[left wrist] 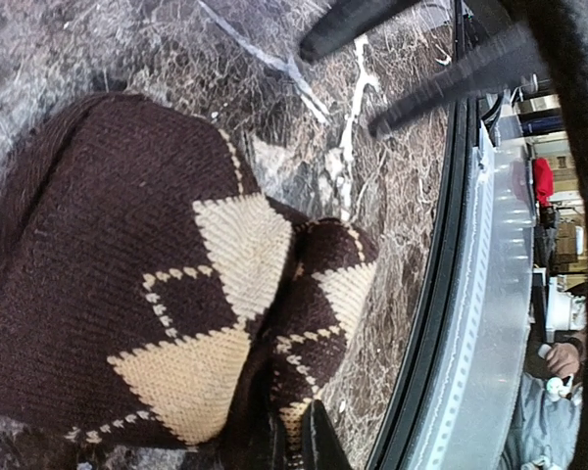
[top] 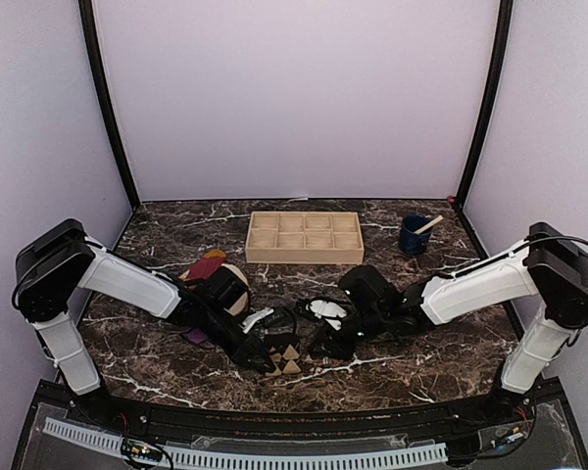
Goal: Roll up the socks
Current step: Roll the sock at the center of the board.
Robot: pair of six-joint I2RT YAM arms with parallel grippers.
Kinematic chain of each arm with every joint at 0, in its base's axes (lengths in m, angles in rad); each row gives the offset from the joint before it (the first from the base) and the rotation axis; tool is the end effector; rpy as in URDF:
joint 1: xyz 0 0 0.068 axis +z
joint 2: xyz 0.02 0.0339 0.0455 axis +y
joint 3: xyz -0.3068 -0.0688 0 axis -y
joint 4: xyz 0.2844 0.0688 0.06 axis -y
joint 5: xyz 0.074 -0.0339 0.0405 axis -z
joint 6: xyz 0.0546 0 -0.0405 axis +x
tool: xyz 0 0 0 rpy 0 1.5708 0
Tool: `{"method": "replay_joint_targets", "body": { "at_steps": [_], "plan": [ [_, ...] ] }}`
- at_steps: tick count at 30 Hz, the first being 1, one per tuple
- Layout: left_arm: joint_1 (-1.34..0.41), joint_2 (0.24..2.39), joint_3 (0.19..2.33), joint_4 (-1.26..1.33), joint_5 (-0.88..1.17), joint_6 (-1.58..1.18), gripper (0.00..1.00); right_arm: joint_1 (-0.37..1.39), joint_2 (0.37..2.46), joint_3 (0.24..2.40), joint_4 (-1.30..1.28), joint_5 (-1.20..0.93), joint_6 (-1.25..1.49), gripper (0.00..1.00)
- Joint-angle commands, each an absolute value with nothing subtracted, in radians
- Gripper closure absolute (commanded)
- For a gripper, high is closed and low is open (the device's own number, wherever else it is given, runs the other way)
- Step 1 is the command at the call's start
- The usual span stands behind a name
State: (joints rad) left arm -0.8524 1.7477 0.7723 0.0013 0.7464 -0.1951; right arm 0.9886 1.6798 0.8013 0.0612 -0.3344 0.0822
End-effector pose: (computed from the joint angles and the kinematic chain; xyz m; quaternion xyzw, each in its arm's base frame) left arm 0.2007 -0.2859 0.1193 0.3887 0.8078 -0.4387 0.0627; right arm 0.1868 0.3164 0.1463 -0.4565 0.7975 0.3182 0.2331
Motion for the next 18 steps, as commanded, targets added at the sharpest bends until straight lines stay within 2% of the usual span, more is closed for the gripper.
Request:
{"method": "replay_joint_targets", "body": {
  "at_steps": [1,4,6,13,18],
  "plan": [
    [-0.839,1.781,0.790,-0.091,0.790,-0.184,1.00,1.088,1.638,0.773,0.100,-0.095,-0.027,0.73],
    [-0.832,1.793,0.798,-0.106,0.809,-0.176,1.00,1.160,1.621,0.765,0.102,0.003,-0.073,0.72],
    [-0.827,1.799,0.799,-0.110,0.821,-0.172,1.00,1.192,1.608,0.759,0.109,0.053,-0.092,0.67],
    [-0.815,1.821,0.805,-0.118,0.849,-0.171,1.00,1.267,1.636,0.810,0.056,0.113,-0.154,0.57],
    [-0.811,1.836,0.812,-0.126,0.864,-0.166,1.00,1.324,1.680,0.854,0.021,0.162,-0.195,0.53]
  ]
}}
